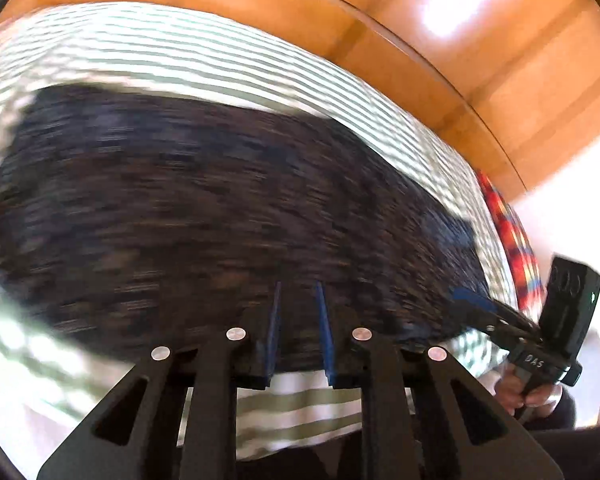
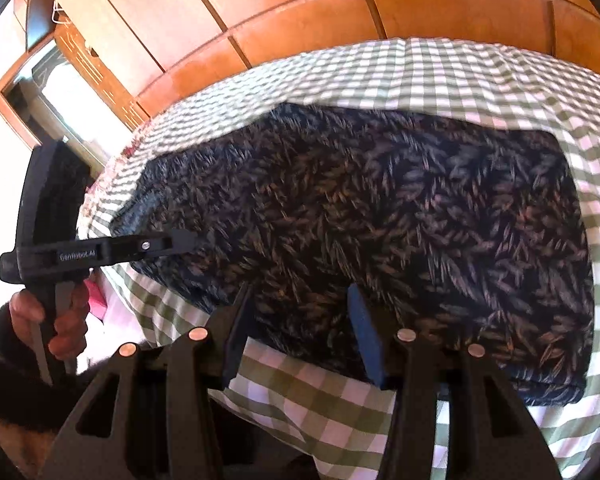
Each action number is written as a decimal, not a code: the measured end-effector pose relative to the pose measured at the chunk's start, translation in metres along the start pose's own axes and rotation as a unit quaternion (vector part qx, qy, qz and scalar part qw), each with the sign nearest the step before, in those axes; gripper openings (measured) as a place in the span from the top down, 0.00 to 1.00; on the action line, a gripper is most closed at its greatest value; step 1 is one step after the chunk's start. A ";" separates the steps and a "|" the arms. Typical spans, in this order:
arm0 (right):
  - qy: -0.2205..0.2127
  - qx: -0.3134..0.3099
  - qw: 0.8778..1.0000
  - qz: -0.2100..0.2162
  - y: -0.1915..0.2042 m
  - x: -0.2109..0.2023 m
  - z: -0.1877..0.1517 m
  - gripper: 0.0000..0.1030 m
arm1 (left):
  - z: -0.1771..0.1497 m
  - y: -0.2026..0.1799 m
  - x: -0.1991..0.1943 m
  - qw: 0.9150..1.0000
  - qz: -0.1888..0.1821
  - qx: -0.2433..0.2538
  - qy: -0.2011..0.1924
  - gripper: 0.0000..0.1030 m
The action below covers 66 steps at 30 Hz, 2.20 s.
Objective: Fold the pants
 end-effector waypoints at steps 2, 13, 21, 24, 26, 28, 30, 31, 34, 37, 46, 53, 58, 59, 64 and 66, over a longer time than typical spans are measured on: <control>-0.008 -0.007 1.000 0.002 0.005 0.000 0.010 0.52 | 0.009 0.034 -0.025 0.998 0.010 -0.048 -0.029 0.84; 0.020 -0.003 1.000 0.013 0.030 0.054 0.032 0.41 | 0.027 0.195 -0.096 0.927 -0.070 -0.348 -0.120 0.71; 0.020 0.039 0.998 0.052 0.020 0.058 0.028 0.38 | 0.043 0.200 -0.068 0.919 -0.064 -0.373 -0.106 0.56; 0.016 0.044 0.997 0.058 0.019 0.057 0.027 0.38 | 0.045 0.200 -0.064 0.915 -0.069 -0.381 -0.112 0.46; 0.014 0.037 0.998 0.055 0.018 0.055 0.026 0.37 | 0.047 0.198 -0.063 0.916 -0.067 -0.379 -0.116 0.44; 0.014 0.028 0.998 0.051 0.020 0.055 0.025 0.35 | 0.050 0.196 -0.063 0.918 -0.059 -0.375 -0.118 0.44; 0.013 0.026 0.998 0.050 0.022 0.056 0.025 0.35 | 0.055 0.192 -0.060 0.927 -0.031 -0.356 -0.115 0.59; 0.011 0.027 0.998 0.051 0.022 0.056 0.025 0.35 | 0.056 0.190 -0.056 0.934 -0.004 -0.341 -0.112 0.79; 0.009 0.026 0.998 0.050 0.022 0.055 0.024 0.34 | 0.066 0.164 -0.062 0.953 0.035 -0.267 -0.138 0.84; 0.009 0.023 0.999 0.047 0.023 0.055 0.023 0.35 | 0.073 0.111 -0.073 0.973 0.050 -0.148 -0.169 0.84; -0.024 0.019 0.997 0.068 0.036 0.029 0.042 0.33 | 0.032 -0.039 -0.027 0.978 0.030 0.151 -0.139 0.84; -0.008 0.052 0.972 0.229 0.080 0.044 0.068 0.09 | 0.003 -0.064 0.004 0.973 0.019 0.209 -0.100 0.85; 0.011 0.065 0.957 0.282 0.105 0.069 0.086 0.08 | -0.002 -0.066 0.013 0.967 0.031 0.234 -0.095 0.85; 0.015 0.065 0.956 0.286 0.109 0.073 0.089 0.08 | -0.005 -0.065 0.012 0.966 0.034 0.238 -0.096 0.85; 0.029 0.083 0.962 0.259 0.111 0.104 0.107 0.23 | -0.011 -0.061 0.020 0.960 0.058 0.257 -0.093 0.85; 0.040 0.083 0.969 0.230 0.109 0.116 0.110 0.48 | -0.011 -0.057 0.020 0.960 0.068 0.258 -0.088 0.84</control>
Point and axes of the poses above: each gripper's, at about its wrist camera, not at the fingertips, and x roughly the way its jaws point, y to its left, z to its top, the point moved 8 cm from there along x, roughly the way its jaws point, and after that the axes turned 11 degrees about -x, right-handed, at the moved point
